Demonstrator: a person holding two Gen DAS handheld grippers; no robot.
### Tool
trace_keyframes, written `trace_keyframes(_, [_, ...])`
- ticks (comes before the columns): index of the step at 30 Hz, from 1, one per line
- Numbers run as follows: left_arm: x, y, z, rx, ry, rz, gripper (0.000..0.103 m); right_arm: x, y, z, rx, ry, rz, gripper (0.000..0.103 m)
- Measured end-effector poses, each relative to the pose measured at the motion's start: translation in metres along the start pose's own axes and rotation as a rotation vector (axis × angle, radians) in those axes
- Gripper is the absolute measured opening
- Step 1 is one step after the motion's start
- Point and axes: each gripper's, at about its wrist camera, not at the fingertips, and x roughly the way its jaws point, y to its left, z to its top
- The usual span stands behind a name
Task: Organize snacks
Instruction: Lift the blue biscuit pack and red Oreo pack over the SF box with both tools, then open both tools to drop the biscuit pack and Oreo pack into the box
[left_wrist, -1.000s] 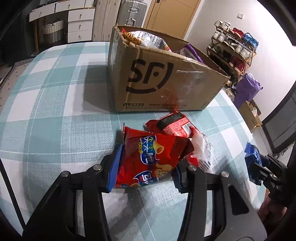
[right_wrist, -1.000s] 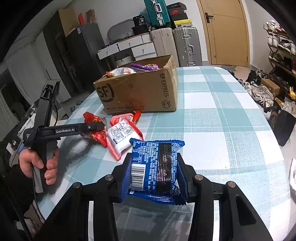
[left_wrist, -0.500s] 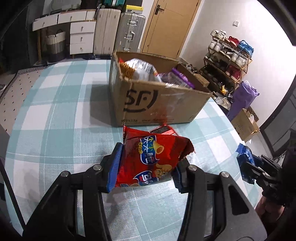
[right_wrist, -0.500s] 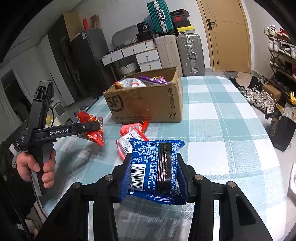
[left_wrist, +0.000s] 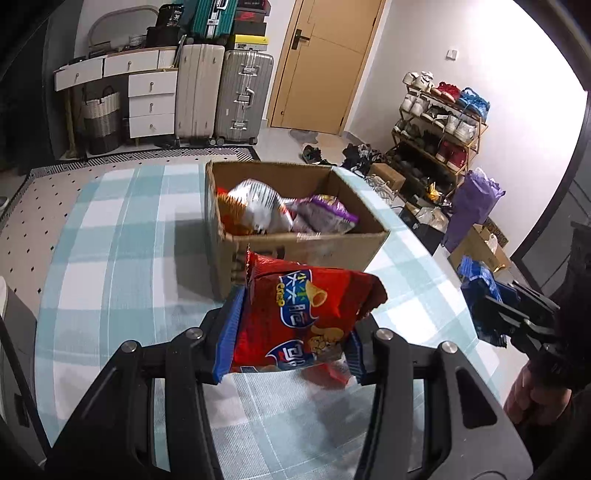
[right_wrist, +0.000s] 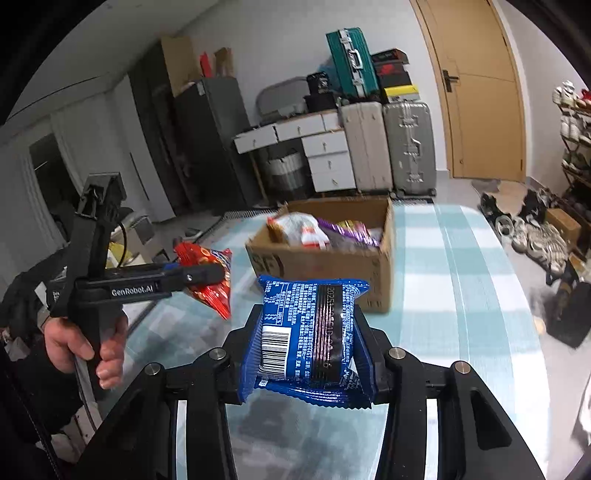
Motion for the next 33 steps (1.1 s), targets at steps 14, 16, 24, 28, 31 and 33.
trace_keyframes(14, [-0.016, -0.016, 0.074, 0.023, -0.043, 0.008, 0.045, 0.021, 0.009, 0.079, -0.054, -0.004, 0.048, 0.044])
trace_keyframes(16, [-0.015, -0.020, 0.087, 0.033, -0.053, 0.020, 0.045, 0.027, 0.010, 0.091, -0.052, -0.001, 0.056, 0.044])
trace_keyframes(24, [0.005, -0.025, 0.127, 0.056, -0.024, 0.034, 0.045, 0.058, -0.002, 0.136, -0.013, 0.010, 0.081, 0.044])
trace_keyframes(28, [0.023, -0.025, 0.145, 0.061, -0.004, 0.044, 0.046, 0.078, -0.012, 0.155, -0.013, 0.020, 0.074, 0.044])
trace_keyframes(31, [0.038, -0.022, 0.154, 0.066, 0.008, 0.044, 0.046, 0.094, -0.019, 0.165, -0.010, 0.033, 0.069, 0.044])
trace_keyframes(33, [0.053, -0.017, 0.161, 0.064, 0.024, 0.039, 0.046, 0.106, -0.023, 0.171, -0.015, 0.041, 0.061, 0.044])
